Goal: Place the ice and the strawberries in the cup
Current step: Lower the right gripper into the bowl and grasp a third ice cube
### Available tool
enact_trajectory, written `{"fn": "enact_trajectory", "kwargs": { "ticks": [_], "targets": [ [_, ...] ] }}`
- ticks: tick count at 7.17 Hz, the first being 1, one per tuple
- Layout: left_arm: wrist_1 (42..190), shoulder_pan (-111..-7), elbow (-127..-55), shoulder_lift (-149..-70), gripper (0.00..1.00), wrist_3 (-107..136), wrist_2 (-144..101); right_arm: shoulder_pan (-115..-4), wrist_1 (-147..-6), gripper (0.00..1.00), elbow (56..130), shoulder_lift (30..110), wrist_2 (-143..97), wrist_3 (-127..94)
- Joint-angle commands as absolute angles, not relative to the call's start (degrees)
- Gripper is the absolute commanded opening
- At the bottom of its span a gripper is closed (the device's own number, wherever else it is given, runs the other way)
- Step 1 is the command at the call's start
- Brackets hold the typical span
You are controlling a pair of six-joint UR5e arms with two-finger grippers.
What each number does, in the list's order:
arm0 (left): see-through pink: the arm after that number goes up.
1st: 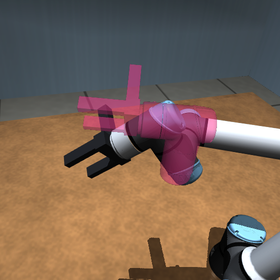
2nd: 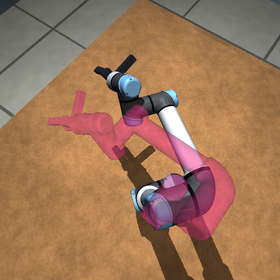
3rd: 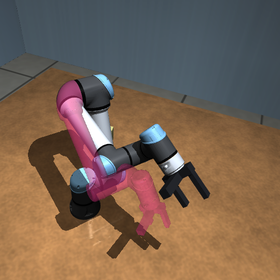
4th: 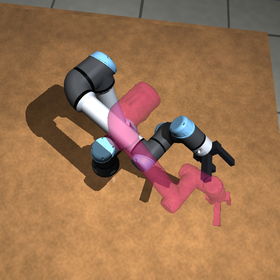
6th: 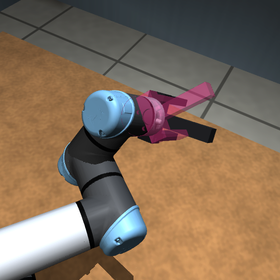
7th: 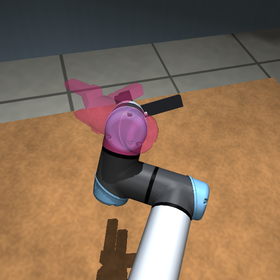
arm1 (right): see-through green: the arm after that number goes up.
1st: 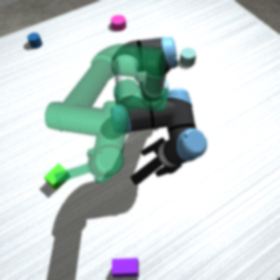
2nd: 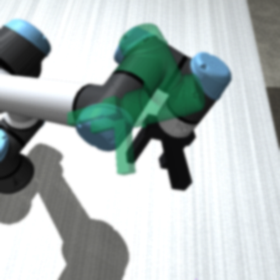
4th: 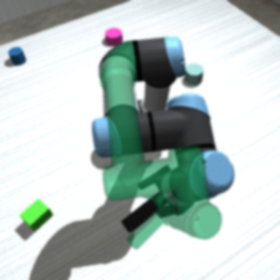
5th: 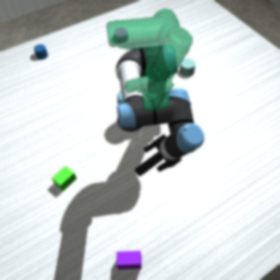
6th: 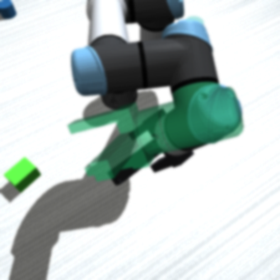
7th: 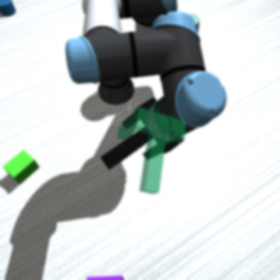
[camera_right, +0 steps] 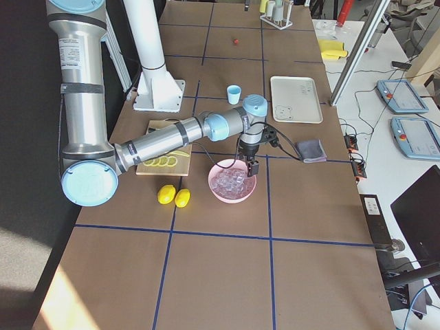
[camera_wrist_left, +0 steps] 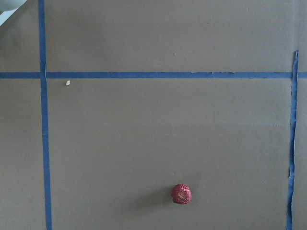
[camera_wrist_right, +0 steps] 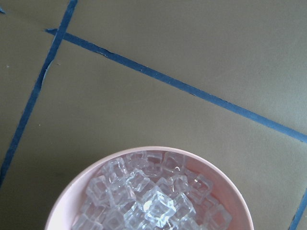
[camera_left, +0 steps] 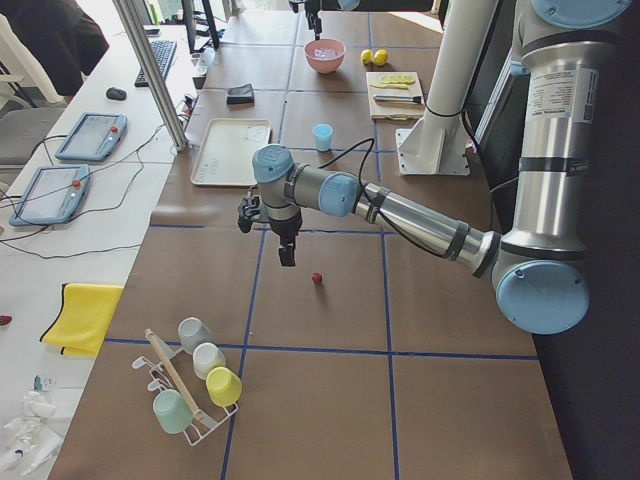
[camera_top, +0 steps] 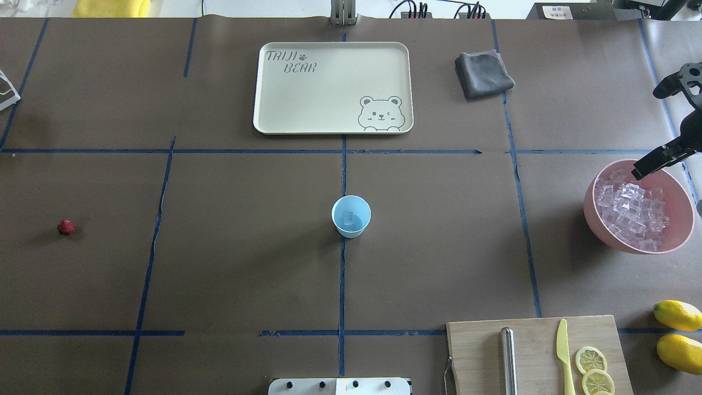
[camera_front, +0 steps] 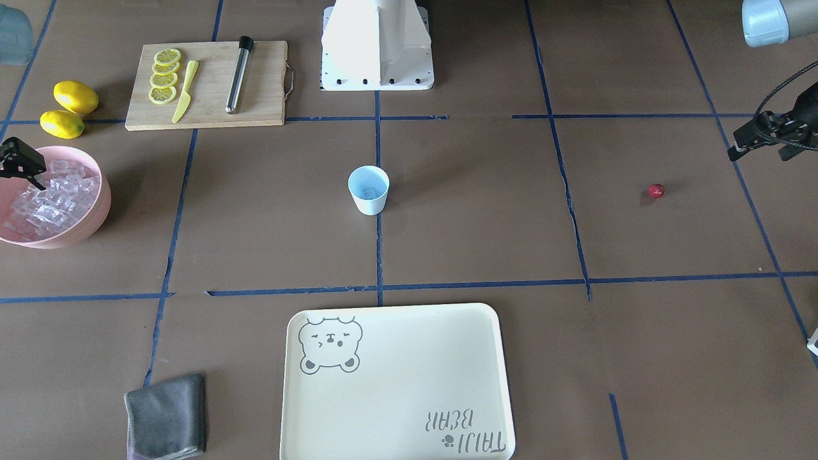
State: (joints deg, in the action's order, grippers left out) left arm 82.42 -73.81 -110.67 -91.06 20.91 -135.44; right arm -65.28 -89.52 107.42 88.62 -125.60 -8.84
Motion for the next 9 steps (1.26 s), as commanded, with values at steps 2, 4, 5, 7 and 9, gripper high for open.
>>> {"fn": "enact_trajectory", "kwargs": {
  "ticks": [2, 4, 5, 7, 9],
  "targets": [
    [82.4, -73.8, -110.7, -91.1, 1.00, 20.8, -135.4, -63.2, -85.2, 0.99, 104.0, 88.6, -125.5, -11.0],
    [82.4, -73.8, -110.7, -91.1, 1.00, 20.8, -135.4, -61.6, -85.2, 0.99, 103.4, 89.0, -125.4, -11.2],
    [82.4, -73.8, -110.6, -91.1, 1.00, 20.8, -135.4, -60.7, -85.2, 0.98, 102.8, 89.0, -125.3, -11.2],
    [82.4, -73.7, -110.6, -91.1, 1.00, 20.8, -135.4, -59.8, -85.2, 0.98, 100.9, 88.4, -125.4, -11.1],
    [82.4, -73.8, -110.5, -91.1, 1.00, 20.8, -135.4, -59.5, -85.1, 0.93, 100.6, 88.3, -125.6, -11.1]
  ]
}}
